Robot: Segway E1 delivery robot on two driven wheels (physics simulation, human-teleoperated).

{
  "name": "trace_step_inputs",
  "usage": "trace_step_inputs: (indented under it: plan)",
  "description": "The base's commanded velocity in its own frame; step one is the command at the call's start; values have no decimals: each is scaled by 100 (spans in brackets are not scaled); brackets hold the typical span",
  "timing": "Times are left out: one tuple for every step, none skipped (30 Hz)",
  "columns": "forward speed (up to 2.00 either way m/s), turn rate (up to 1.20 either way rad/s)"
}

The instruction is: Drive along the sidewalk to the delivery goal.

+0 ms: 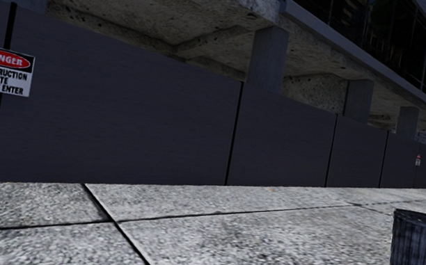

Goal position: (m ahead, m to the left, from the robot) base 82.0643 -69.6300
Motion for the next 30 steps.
trace_step_inputs:
  plan:
    - [191, 0]
    - [191, 0]
    - [191, 0]
    - [200, 0]
    - [200, 0]
    - [200, 0]
    - [200, 0]
    - [200, 0]
    - [196, -18]
    - [196, -18]
    - [189, -44]
    - [180, -57]
    - [180, -57]
    - [177, -61]
    - [176, -63]
    - [176, -64]
    - [176, -64]
    - [176, -64]
    - [176, -64]
    - [176, -64]
    - [176, -66]
    - [174, -67]
    - [174, -67]
    - [170, -70]
    - [169, -71]
    - [168, -72]
    - [168, -72]
    - [168, -72]
    - [168, -72]
    - [168, -72]
